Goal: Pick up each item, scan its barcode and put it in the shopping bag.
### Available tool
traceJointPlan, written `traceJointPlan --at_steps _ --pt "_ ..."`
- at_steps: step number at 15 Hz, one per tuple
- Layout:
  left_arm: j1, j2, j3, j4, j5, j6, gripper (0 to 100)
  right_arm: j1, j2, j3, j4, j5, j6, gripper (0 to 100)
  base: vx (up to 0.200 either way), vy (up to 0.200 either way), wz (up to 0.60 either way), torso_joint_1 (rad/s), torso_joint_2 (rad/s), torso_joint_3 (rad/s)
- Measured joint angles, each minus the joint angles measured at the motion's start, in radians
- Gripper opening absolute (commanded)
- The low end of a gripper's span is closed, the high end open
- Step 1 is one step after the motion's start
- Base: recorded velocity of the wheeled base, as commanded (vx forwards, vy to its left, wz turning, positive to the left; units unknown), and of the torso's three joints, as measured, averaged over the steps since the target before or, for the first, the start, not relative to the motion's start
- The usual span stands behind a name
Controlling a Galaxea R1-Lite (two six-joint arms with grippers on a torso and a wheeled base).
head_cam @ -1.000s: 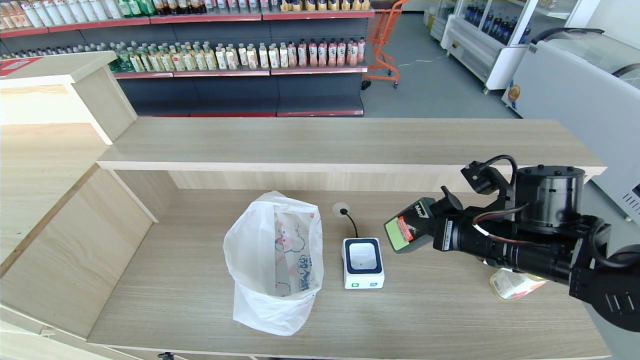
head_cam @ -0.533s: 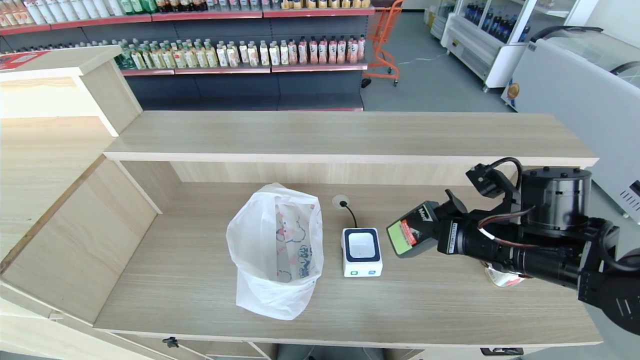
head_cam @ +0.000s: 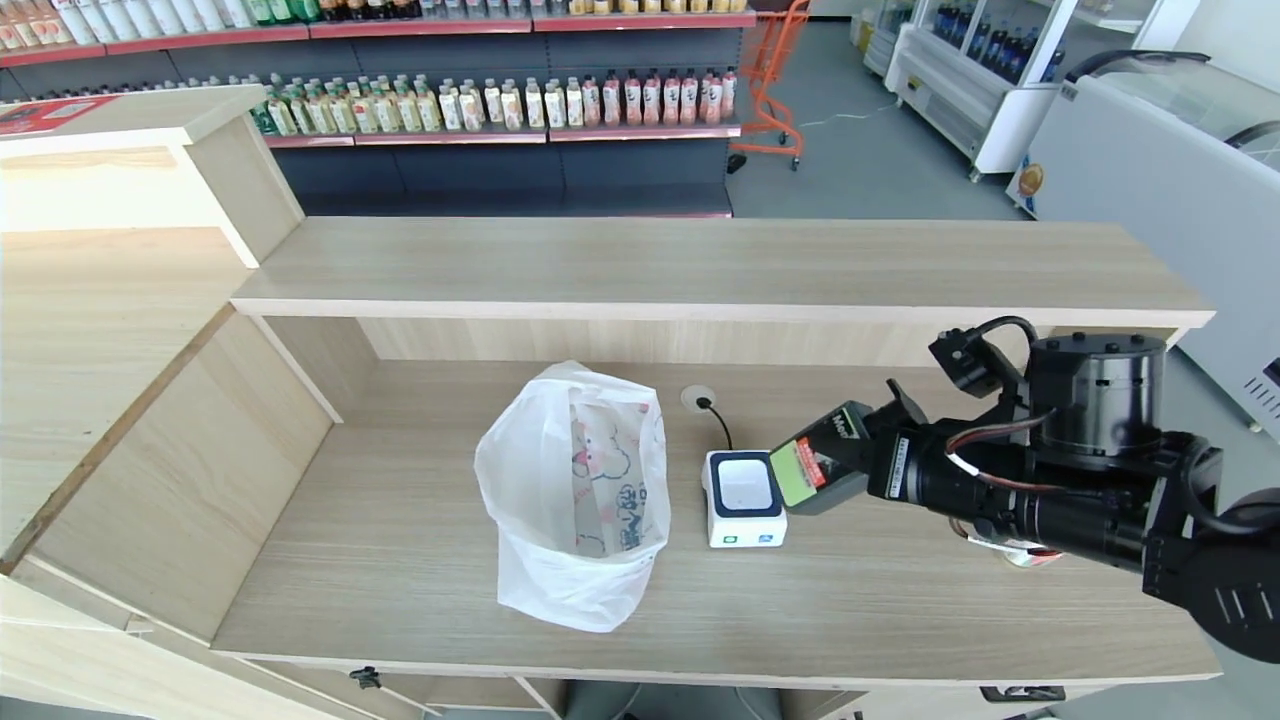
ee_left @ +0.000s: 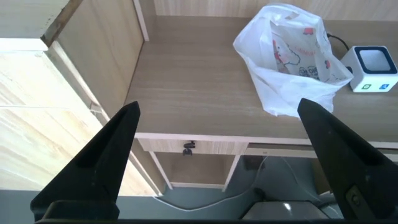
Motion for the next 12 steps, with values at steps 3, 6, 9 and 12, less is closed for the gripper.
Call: traceJointPlan --at_steps 3,6,9,12 --pt "0.001 0.0 0.0 0.0 0.0 -0.001 100 0.01 0.025 -0.004 -0.004 0.0 0.002 0 0.0 0.133 0.0 -0.01 0.0 0.002" --pt "0.001 0.0 0.0 0.0 0.0 -0.001 100 0.029 0.072 -0.022 -0.004 -0.01 -0.004 0 0.0 0.0 0.0 0.0 0.0 0.0" --pt "0.001 0.0 0.0 0.0 0.0 -0.001 100 0.036 0.161 -0.065 -0.007 -0.073 -0.109 0 0.0 0.0 0.0 0.0 0.0 0.0" --pt "0.001 0.0 0.0 0.0 0.0 -0.001 100 0.066 0.273 -0.145 -0.011 -0.154 -0.175 0 0.0 0.0 0.0 0.0 0.0 0.0"
